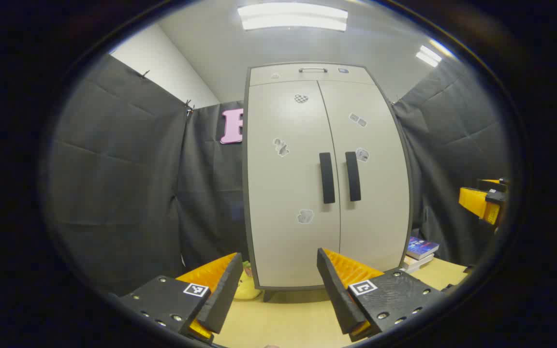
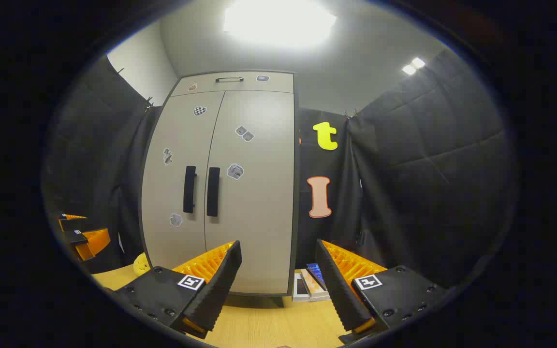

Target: Open the right door of the double-door shoe cabinet with the right hand, and open the left door with the left hand.

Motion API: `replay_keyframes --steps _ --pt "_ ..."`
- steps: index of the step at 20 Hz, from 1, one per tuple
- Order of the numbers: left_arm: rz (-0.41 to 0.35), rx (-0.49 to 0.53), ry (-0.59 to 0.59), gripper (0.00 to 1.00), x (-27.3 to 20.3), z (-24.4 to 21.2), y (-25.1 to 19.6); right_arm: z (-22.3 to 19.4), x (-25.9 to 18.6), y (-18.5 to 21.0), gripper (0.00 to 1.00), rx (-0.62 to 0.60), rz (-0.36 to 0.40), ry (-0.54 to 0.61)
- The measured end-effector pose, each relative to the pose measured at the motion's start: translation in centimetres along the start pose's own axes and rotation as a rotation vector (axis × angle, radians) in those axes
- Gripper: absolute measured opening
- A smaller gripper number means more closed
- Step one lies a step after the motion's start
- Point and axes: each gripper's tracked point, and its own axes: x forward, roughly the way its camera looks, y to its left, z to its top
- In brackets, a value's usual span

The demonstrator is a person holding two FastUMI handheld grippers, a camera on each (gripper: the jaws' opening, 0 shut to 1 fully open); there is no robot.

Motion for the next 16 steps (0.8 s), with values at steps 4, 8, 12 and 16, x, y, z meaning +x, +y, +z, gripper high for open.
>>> replay_keyframes --steps 4,8,12,16 --pt "0.003 0.015 -0.01 0.89 -0.2 0.6 0.0 -0.1 0.3 0.4 0.95 -0.005 0.017 0.0" --pt "0.007 0.018 -0.01 0.89 -0.4 0.7 0.0 -0.6 0.5 0.9 0.97 0.003 0.026 0.022" --pt "0.011 0.025 -0.012 0.89 -0.8 0.9 0.0 -0.8 0.4 1.2 0.97 0.0 0.03 0.025" --pt "0.015 0.022 -0.01 0.89 -0.9 0.9 0.2 -1.0 0.4 1.6 0.97 0.008 0.042 0.033"
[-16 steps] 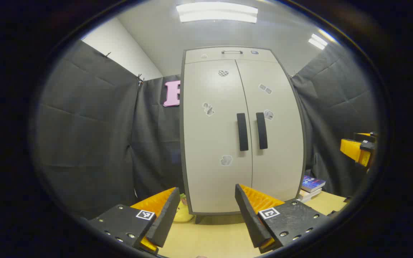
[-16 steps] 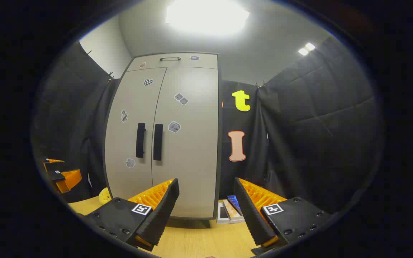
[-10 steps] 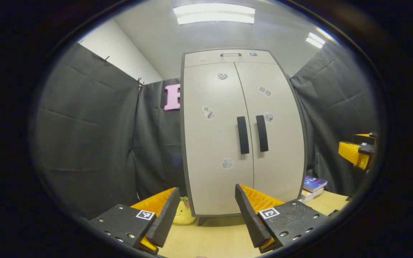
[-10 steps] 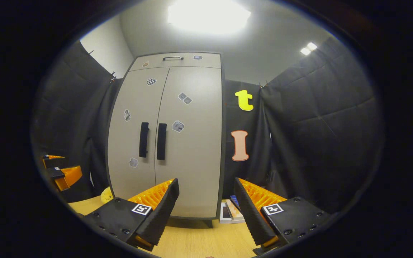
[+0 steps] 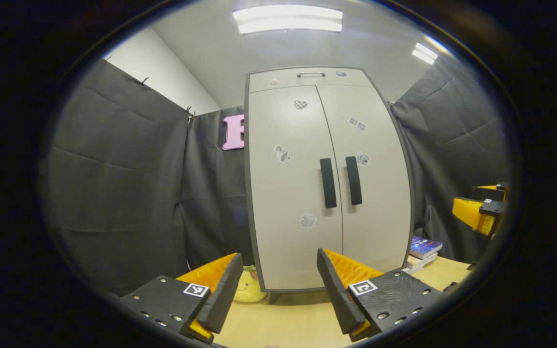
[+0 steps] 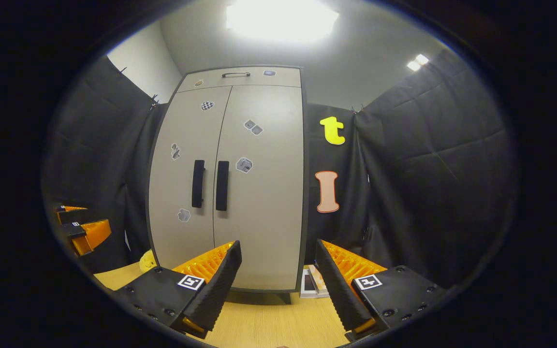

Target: Open the right door of the double-door shoe cabinet with the right hand, and open the left door with the left hand.

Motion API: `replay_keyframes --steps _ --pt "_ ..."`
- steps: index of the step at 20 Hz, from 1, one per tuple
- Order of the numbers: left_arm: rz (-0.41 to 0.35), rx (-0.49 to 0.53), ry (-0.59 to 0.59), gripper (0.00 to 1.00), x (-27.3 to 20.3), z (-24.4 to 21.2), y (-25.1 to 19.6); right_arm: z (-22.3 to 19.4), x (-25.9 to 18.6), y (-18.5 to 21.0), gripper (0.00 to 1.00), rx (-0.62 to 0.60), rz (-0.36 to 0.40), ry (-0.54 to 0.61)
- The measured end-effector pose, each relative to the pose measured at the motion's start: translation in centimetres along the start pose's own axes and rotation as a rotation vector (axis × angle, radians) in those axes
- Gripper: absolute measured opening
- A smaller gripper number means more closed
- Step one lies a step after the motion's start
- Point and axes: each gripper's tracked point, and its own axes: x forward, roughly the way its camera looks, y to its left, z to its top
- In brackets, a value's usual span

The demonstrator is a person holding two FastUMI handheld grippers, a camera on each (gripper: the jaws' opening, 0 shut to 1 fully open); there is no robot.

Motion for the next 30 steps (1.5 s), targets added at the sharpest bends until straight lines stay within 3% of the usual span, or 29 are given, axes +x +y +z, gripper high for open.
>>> replay_keyframes --steps 12,30 --pt "0.032 0.003 0.01 0.89 -1.6 -0.6 1.7 2.0 3.1 3.4 0.96 -0.002 0.077 -0.01" --pt "0.18 0.031 0.032 0.89 -5.1 -1.5 8.1 6.0 13.8 9.4 0.95 0.029 0.192 -0.033"
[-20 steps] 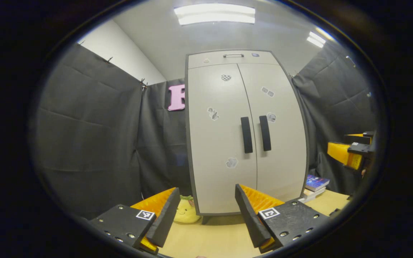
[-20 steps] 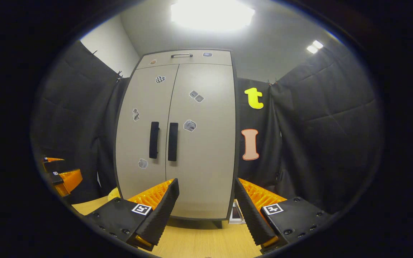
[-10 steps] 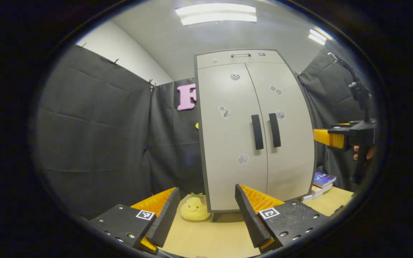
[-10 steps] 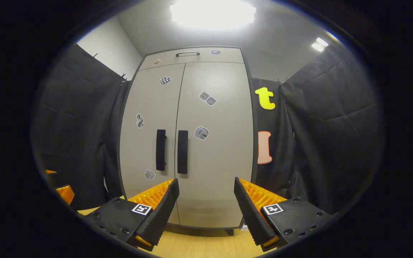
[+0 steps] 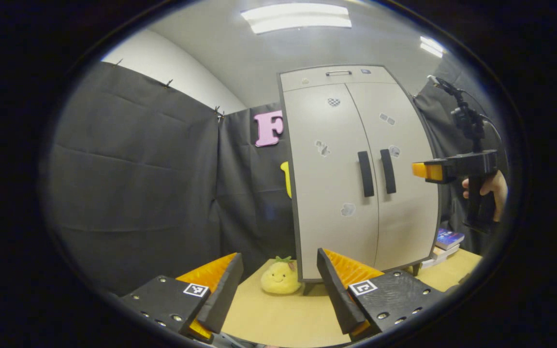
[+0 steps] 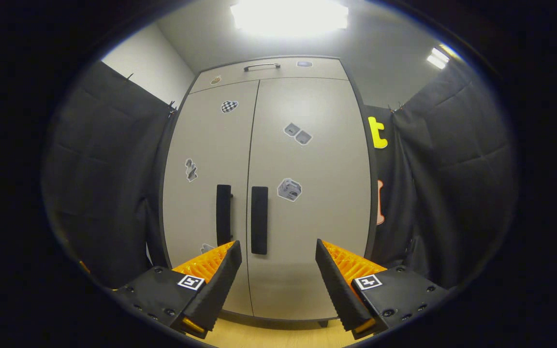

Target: Open the right door of the double-door shoe cabinet with the right hand, and open the left door with the left hand.

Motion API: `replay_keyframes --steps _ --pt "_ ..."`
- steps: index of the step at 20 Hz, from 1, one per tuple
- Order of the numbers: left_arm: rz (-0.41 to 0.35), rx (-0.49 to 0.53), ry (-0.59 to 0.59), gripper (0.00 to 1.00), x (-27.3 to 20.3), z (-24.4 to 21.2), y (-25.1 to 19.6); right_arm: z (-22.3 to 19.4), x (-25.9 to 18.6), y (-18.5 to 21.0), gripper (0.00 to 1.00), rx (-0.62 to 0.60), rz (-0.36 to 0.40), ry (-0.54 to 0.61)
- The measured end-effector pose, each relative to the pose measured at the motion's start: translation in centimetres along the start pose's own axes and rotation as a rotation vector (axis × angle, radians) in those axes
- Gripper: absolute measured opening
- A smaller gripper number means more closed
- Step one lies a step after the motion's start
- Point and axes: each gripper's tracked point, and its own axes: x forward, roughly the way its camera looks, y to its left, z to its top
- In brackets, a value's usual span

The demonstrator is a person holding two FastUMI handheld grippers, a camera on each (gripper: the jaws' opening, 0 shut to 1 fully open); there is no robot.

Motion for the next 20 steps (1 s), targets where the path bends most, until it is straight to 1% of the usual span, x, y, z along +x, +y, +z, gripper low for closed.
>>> replay_keyframes --steps 1,3,8,10,14,16,19,20 --pt "0.004 0.002 0.0 0.89 -0.1 0.0 0.2 0.1 0.7 0.4 0.97 0.006 0.009 0.001" --pt "0.014 0.003 -0.004 0.89 -0.4 0.0 0.6 0.2 2.0 0.9 0.96 0.019 0.02 0.009" --pt "0.037 0.006 -0.008 0.89 -0.6 0.0 1.8 0.4 5.4 1.5 0.97 0.037 0.005 0.022" --pt "0.043 0.005 -0.005 0.9 -0.6 -0.1 1.7 0.3 6.8 1.9 0.97 0.044 0.013 0.034" --pt "0.056 0.003 0.001 0.89 -0.8 -0.2 2.1 0.2 9.3 2.1 0.97 0.036 0.004 0.054" --pt "0.06 0.002 0.002 0.89 -0.9 -0.3 2.2 -0.1 10.2 2.8 0.96 0.049 0.019 0.069" --pt "0.065 0.0 0.004 0.89 -1.0 -0.4 2.3 -0.6 11.6 2.8 0.93 0.066 0.005 0.095" --pt "0.067 0.0 0.005 0.89 -1.1 -0.4 2.3 -1.0 11.9 2.7 0.87 0.077 -0.001 0.11"
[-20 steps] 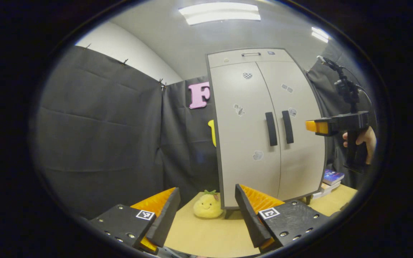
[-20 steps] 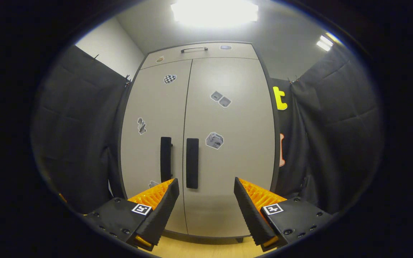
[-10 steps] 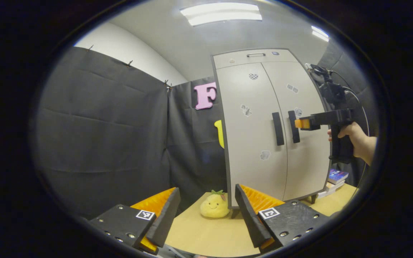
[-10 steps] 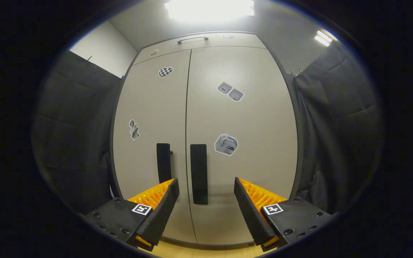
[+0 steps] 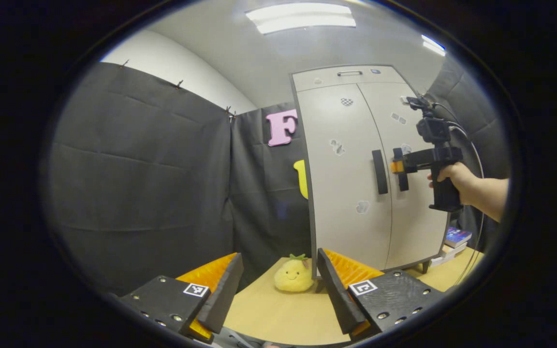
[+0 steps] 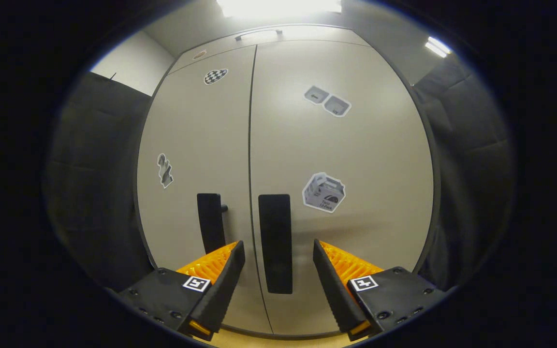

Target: Open the right door of the double-door shoe cabinet with the right hand, and open the left door with the left hand.

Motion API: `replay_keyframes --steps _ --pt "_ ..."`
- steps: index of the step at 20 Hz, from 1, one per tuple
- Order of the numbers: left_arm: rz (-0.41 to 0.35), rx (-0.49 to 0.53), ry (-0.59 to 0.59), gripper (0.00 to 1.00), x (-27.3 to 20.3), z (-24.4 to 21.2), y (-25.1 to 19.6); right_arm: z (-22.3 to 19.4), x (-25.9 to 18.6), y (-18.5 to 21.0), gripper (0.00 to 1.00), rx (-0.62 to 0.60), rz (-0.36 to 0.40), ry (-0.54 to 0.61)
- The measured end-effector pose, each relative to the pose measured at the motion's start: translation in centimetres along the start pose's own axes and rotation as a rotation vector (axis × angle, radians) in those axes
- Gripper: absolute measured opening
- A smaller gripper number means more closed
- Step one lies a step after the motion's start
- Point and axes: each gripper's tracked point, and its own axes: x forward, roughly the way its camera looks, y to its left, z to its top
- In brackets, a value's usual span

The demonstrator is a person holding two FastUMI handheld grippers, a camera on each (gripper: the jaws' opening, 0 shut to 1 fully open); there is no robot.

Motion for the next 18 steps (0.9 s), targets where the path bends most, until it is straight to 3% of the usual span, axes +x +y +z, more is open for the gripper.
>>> replay_keyframes --steps 3,5,6,8,11,12,14,15,18 --pt "0.008 -0.001 0.004 0.89 -0.1 -0.1 0.2 -0.7 0.9 -0.3 0.8 0.018 -0.011 0.037" --pt "0.015 -0.005 0.009 0.89 -0.2 -0.1 0.3 -0.7 1.2 -0.2 0.54 0.032 -0.003 0.041" --pt "0.017 -0.007 0.012 0.89 -0.3 -0.1 0.3 -0.7 1.4 0.0 0.54 0.038 0.005 0.038" --pt "0.02 -0.01 0.018 0.89 -0.3 -0.2 0.2 -0.6 1.4 0.1 0.37 0.046 0.007 0.043" --pt "0.02 -0.013 0.021 0.9 -0.4 -0.2 0.2 -1.0 1.8 0.3 0.35 0.045 0.01 0.082" --pt "0.018 -0.013 0.02 0.89 -0.4 -0.2 0.2 -1.2 1.7 0.2 0.39 0.031 0.006 0.098" --pt "0.014 -0.012 0.017 0.9 -0.4 -0.2 0.2 -1.2 2.0 0.2 0.29 -0.019 -0.009 0.103" --pt "0.01 -0.012 0.016 0.89 -0.4 -0.1 0.1 -1.1 1.8 0.2 0.18 -0.038 -0.015 0.096" --pt "0.002 -0.01 0.009 0.89 -0.4 0.1 0.1 -1.2 1.6 0.2 0.11 -0.022 -0.012 0.117"
